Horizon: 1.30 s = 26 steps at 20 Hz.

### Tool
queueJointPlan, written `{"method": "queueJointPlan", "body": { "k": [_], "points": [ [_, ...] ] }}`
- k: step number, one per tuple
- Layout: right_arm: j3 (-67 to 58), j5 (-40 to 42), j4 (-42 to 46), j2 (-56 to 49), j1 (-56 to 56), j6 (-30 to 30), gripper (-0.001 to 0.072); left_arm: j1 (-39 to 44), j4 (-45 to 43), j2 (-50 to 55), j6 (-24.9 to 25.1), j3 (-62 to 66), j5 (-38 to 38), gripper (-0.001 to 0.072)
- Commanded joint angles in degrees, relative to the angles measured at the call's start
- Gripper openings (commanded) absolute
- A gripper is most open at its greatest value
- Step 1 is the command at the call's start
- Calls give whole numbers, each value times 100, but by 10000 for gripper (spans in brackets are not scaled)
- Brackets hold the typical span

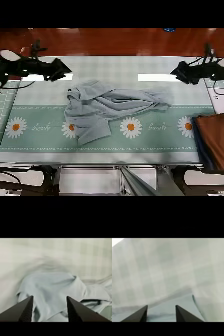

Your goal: Fold the shirts.

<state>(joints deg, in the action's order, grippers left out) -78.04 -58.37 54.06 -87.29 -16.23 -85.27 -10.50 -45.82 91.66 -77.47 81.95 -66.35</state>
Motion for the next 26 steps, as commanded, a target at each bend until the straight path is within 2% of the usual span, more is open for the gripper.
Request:
{"method": "queueJointPlan", "body": {
  "k": [1,3,5,8,11,16,19,22,25,26],
  "points": [
    [-444,-1152,4,98,-737,179,409,-997,-439,-214,-273,208,-1445,510],
    [-245,-1694,496,271,-1097,210,404,-1414,-439,-636,-225,-369,-1495,510],
    [498,-1727,785,597,-1283,330,404,-1665,-437,-1239,-4,-1486,-1346,510],
    [2059,-1200,457,1228,-1342,822,404,-1714,-413,-2083,122,-3383,-863,510],
    [3032,-988,-216,1604,-1340,1322,404,-1622,13,-2426,356,-4680,-562,510],
    [3366,-1043,-407,1740,-1335,1493,404,-1263,321,-2409,372,-5180,146,510],
    [3366,-1060,-422,1740,-1287,1491,404,-660,450,-2406,367,-5180,470,510],
    [3366,-1056,-424,1740,-1049,1488,404,74,457,-2304,55,-5178,1200,509],
    [3366,-1049,-422,1740,-680,1429,404,564,787,-2070,24,-5174,1609,506],
    [3366,-1019,-422,1740,-522,1381,404,636,885,-2009,26,-5174,1650,419]
  ]
}}
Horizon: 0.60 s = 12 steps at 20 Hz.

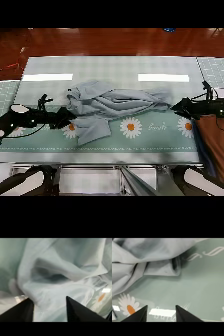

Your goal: Fold the shirts.

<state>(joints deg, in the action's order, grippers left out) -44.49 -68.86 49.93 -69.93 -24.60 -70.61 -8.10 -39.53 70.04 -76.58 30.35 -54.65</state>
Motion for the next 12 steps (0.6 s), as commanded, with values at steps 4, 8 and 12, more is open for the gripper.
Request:
{"method": "queueJointPlan", "body": {
  "k": [4,8,12],
  "points": [
    [11,476,-13,-85,1038,-490,404,415,251,210,109,83,457,19],
    [-4,973,-439,-570,1652,-625,403,420,251,210,107,155,448,19],
    [-184,1152,-675,-1078,1982,-629,404,420,251,210,107,153,407,19]
  ]
}}
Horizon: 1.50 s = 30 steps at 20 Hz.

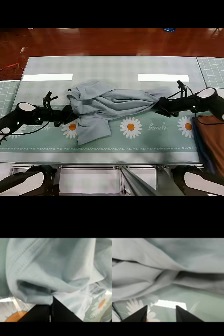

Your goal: Fold the shirts.

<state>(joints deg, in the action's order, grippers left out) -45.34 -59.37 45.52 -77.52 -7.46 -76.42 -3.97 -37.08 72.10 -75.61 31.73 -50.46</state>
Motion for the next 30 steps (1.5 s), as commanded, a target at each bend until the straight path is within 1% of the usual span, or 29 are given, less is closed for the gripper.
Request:
{"method": "queueJointPlan", "body": {
  "k": [1,5,8,12,13,14,15,16,17,19,22,25,27,28,30],
  "points": [
    [-136,219,-251,-407,334,-55,403,7,7,4,13,15,-11,19],
    [-151,485,-452,-675,557,-109,404,7,7,4,13,15,-11,19],
    [-201,756,-765,-817,660,-116,403,7,7,4,13,15,-11,19],
    [-603,1088,-903,-1165,955,-452,402,4,9,4,11,20,15,20],
    [-739,1106,-901,-1276,1047,-557,390,4,9,4,9,48,33,19],
    [-896,1045,-896,-1360,1126,-562,280,4,11,2,9,138,31,19],
    [-1045,905,-901,-1381,1161,-498,111,-4,11,-7,9,295,2,19],
    [-1241,752,-903,-1366,1156,-219,25,-20,11,-15,9,507,-50,19],
    [-1471,520,-859,-1318,1152,-131,24,-50,15,-26,2,774,-160,19],
    [-2103,162,-417,-1073,1056,-166,24,-181,42,-90,-9,1530,-494,19],
    [-3453,-293,389,-431,817,-420,24,-483,407,-341,-9,2892,-833,19],
    [-5101,-868,975,160,549,-437,23,-752,890,-691,-4,4503,-857,19],
    [-6170,-1318,1473,538,503,-435,24,-850,931,-898,-7,5578,-859,19],
    [-6544,-1456,1646,741,507,-433,24,-872,922,-1012,-4,6135,-857,19],
    [-6948,-1458,1744,1292,507,-411,24,-920,922,-1217,-4,7093,-857,19]
  ]
}}
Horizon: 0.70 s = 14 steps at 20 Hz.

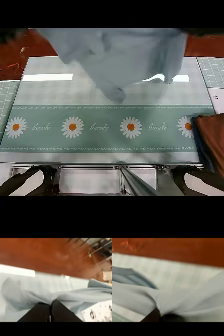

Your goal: Fold the shirts.

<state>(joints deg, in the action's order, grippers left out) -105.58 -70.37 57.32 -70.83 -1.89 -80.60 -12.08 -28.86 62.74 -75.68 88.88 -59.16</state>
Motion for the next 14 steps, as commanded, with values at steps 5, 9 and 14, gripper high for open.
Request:
{"method": "queueJointPlan", "body": {
  "k": [5,9,14],
  "points": [
    [-1078,-566,929,1858,-50,46,24,-267,-295,-988,0,2656,9,19],
    [-1075,-1471,925,2356,-50,-111,24,-264,-1246,-1849,-4,2693,-146,19],
    [-774,-2236,492,2433,-50,-225,24,-267,-2594,-2389,-507,2671,-1193,19]
  ]
}}
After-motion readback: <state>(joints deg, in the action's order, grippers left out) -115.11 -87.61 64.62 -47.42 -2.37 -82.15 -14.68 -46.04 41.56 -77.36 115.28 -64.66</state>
